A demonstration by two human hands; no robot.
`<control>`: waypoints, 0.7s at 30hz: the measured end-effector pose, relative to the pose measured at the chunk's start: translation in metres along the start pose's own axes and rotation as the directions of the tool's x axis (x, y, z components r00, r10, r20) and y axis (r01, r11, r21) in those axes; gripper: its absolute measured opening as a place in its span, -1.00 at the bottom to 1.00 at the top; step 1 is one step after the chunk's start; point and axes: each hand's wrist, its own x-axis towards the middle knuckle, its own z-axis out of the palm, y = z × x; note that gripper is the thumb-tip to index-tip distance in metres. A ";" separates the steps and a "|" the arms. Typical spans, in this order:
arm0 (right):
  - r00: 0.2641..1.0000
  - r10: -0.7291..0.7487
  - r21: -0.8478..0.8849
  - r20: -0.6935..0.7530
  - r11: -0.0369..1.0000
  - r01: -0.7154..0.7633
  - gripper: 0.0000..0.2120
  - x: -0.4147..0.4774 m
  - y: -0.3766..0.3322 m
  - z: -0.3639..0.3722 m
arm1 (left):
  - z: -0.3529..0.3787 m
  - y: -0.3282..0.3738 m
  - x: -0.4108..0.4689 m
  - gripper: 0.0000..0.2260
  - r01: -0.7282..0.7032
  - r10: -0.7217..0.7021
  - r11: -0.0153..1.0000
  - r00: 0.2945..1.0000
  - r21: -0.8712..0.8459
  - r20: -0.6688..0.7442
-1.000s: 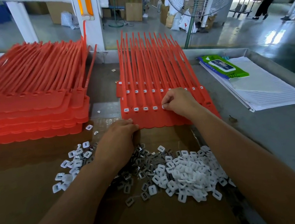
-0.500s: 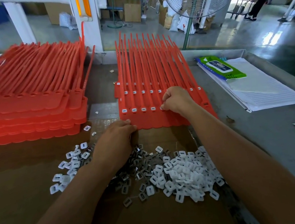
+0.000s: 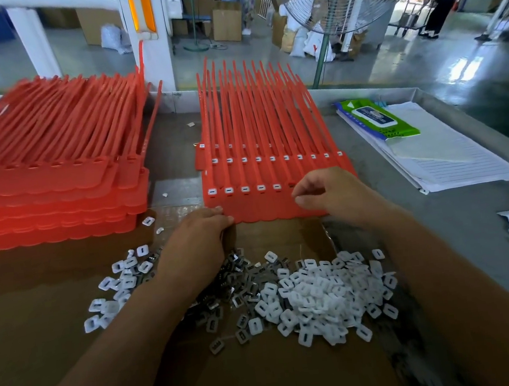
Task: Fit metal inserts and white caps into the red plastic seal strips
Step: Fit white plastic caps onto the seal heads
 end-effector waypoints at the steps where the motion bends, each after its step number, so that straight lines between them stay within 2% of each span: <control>1: 1.000 -0.007 -0.007 0.027 1.000 0.007 -0.91 -0.008 0.000 -0.003 | 0.000 0.000 0.000 -0.64 0.001 -0.001 1.000 1.000 0.004 -0.001; 5: 0.987 0.001 -0.082 0.160 0.997 0.013 -0.87 -0.035 0.003 -0.013 | 0.001 0.000 0.001 -0.64 0.015 -0.015 1.000 1.000 0.008 -0.002; 13: 0.925 0.053 -0.024 0.377 0.999 -0.048 -0.89 -0.051 0.008 -0.011 | 0.001 -0.001 0.000 -0.63 0.025 -0.025 1.000 1.000 0.011 0.004; 21: 0.937 0.064 -0.088 0.344 0.995 -0.036 -0.85 -0.048 0.007 -0.006 | 0.000 -0.001 0.000 -0.62 0.023 -0.023 1.000 1.000 0.004 0.013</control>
